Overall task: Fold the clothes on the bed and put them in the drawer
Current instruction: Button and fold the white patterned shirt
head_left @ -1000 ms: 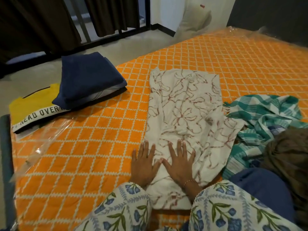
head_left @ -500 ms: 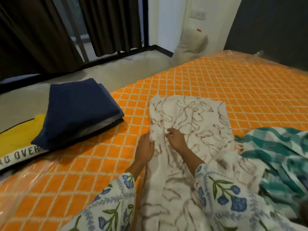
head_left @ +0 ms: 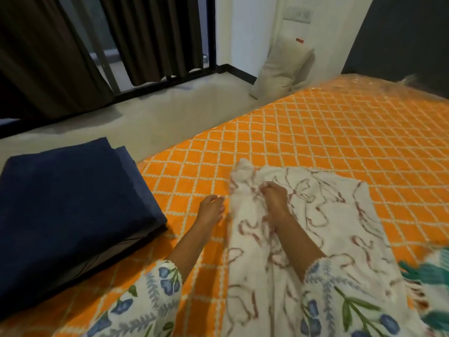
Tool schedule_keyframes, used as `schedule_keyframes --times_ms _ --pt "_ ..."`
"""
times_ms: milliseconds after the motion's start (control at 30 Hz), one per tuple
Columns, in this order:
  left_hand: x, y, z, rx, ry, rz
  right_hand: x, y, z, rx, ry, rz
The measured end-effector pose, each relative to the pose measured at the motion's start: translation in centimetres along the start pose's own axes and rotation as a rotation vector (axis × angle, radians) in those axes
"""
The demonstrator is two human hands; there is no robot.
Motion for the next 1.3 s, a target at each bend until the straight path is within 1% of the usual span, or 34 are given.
schedule_keyframes --times_ms 67,100,167,233,300,400,467,567,600,667,733,767,833,900,967,1033,1067,1167,1200,1300 --pt "-0.8 0.8 0.7 -0.024 0.003 0.025 -0.7 -4.0 0.4 0.054 -0.035 0.183" --pt "-1.5 1.3 1.0 -0.058 0.011 0.039 -0.8 -5.5 0.9 0.082 -0.022 0.229" --pt "-2.8 2.6 1.6 -0.14 0.04 0.088 -1.3 -6.5 2.0 0.115 0.046 0.222" --pt "-3.5 3.9 2.3 -0.185 0.044 0.123 -2.1 -6.4 2.5 0.056 0.119 0.189" --pt "-4.0 5.8 2.8 -0.18 0.012 0.084 -3.0 -7.2 2.4 0.038 0.121 0.206" --pt "-4.9 8.0 2.9 -0.198 -0.045 0.023 -3.3 -9.2 2.2 0.039 0.063 0.251" --pt "-5.6 7.8 3.6 -0.151 -0.01 0.059 -3.1 -9.2 2.3 0.061 0.062 0.173" --pt "-5.4 6.7 5.6 0.046 0.107 0.047 -3.5 -7.6 1.3 -0.072 0.004 0.054" --pt "-5.2 6.2 6.0 0.074 0.109 0.034 -3.8 -6.8 1.2 -0.072 0.019 0.016" --pt "-5.0 5.7 5.6 0.049 0.044 -0.019 -3.9 -5.2 1.6 -0.03 0.097 -0.05" --pt "-5.3 5.5 4.4 -0.032 -0.047 -0.053 -4.0 -4.2 1.8 -0.005 0.14 -0.07" --pt "-5.5 5.3 4.2 -0.056 -0.058 -0.028 -4.3 -3.9 1.7 0.011 0.141 -0.068" --pt "-5.6 4.7 4.8 -0.063 0.018 0.065 -5.2 -3.6 0.4 0.001 0.068 -0.059" --pt "-5.4 4.3 5.9 0.01 0.099 0.096 -6.0 -3.2 -0.5 -0.05 0.002 -0.063" --pt "-5.4 4.0 6.4 0.055 0.084 0.128 -6.6 -3.1 -0.3 -0.026 0.008 -0.064" --pt "-5.0 4.0 6.2 -0.037 0.059 0.133 -6.0 -3.0 0.1 0.013 0.033 -0.082" --pt "-4.5 4.0 6.2 -0.129 0.094 0.138 -5.4 -2.9 -0.1 0.012 0.031 -0.102" --pt "-2.2 3.7 6.0 -0.53 0.344 0.191 -3.7 -3.4 -0.4 -0.041 -0.019 -0.085" --pt "-1.3 3.6 5.0 -0.63 0.388 0.187 -2.9 -3.6 -0.6 -0.031 -0.065 -0.065" --pt "1.5 2.8 0.8 -0.798 0.382 0.278 1.5 -4.3 -0.9 0.201 -0.201 0.038"
Point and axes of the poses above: each hand's wrist, its own x-axis away from the middle knuckle, its own y-axis out of the palm, z = x × y, the point moved 7 cm from there along -x, towards the middle knuckle, and after that the axes turned 9 degrees about -y, right-handed, at the moved point
